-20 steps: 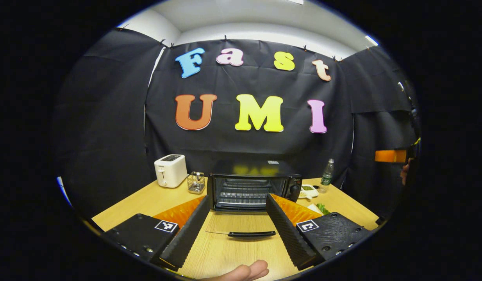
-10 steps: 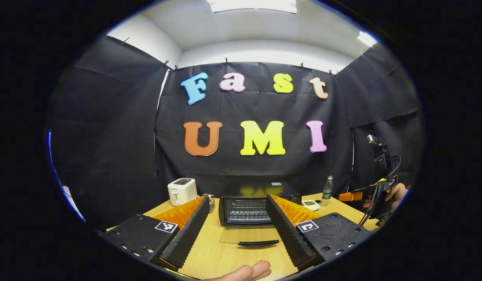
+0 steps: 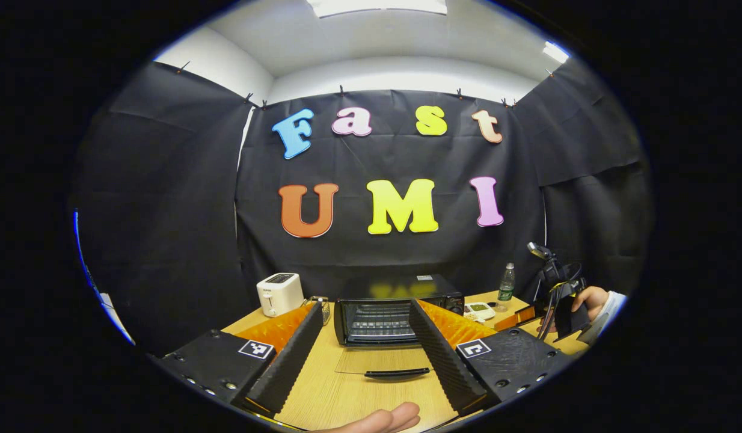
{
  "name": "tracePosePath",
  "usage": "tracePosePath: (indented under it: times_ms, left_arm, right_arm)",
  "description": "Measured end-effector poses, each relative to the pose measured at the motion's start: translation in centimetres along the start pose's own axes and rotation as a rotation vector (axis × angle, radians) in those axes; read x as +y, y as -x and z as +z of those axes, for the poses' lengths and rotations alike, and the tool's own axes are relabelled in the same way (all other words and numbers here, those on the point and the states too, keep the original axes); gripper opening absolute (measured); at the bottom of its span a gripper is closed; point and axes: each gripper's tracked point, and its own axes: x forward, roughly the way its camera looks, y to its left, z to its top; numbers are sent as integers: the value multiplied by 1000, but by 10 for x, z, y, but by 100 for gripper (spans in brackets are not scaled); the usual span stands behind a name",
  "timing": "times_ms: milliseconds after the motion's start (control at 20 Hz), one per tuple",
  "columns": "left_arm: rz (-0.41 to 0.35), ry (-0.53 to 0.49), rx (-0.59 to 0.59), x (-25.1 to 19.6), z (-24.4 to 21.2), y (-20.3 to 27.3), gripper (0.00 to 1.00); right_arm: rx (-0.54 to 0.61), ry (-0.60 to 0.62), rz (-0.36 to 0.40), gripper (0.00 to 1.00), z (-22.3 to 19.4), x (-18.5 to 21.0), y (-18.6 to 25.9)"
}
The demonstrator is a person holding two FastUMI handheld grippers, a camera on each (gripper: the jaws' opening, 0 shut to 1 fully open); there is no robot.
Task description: Open the electric oven with the left hand, put the food in, and close the electric oven.
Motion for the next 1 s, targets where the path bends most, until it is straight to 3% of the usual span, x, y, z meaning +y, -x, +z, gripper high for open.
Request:
tracePosePath:
  times_ms: [50,350,400,450,500,600,650,700,750,800,850,900,950,1000]
  left_arm:
    - [12,-4,8,1,-1,-3,95]
    - [42,-4,54,0,-8,-15,95]
    - [44,-11,57,-1,-9,-17,100]
    - [51,-17,63,-1,-10,-18,95]
    - [55,-20,67,-2,-11,-19,100]
    - [51,-16,74,-6,-11,-20,95]
    - [52,-15,79,-7,-13,-21,96]
    - [54,-18,82,-7,-14,-21,95]
    - [56,-19,87,-8,-15,-21,95]
    - [55,-18,94,-11,-17,-22,95]
    - [55,-17,102,-13,-20,-23,95]
    - [54,-15,109,-15,-21,-24,96]
    - [50,-14,112,-17,-22,-24,96]
    - [46,-12,117,-19,-23,-23,95]
  right_arm:
    - [24,-11,28,88,0,1,-4]
    - [208,-95,185,82,-5,7,-22]
    - [229,-115,195,80,-4,6,-25]
    - [257,-126,215,79,-6,7,-26]
    - [287,-128,236,72,-8,6,-27]
    - [339,-146,267,66,-11,4,-30]
    - [368,-158,288,52,-14,6,-29]
    - [386,-176,304,64,-14,5,-31]
    - [391,-200,325,64,-12,7,-33]
    - [403,-218,345,49,-13,8,-32]
    - [418,-228,358,61,-15,7,-33]
    - [421,-249,359,60,-14,5,-37]
    - [418,-275,373,47,-13,8,-41]
    - [446,-275,393,58,-18,10,-41]
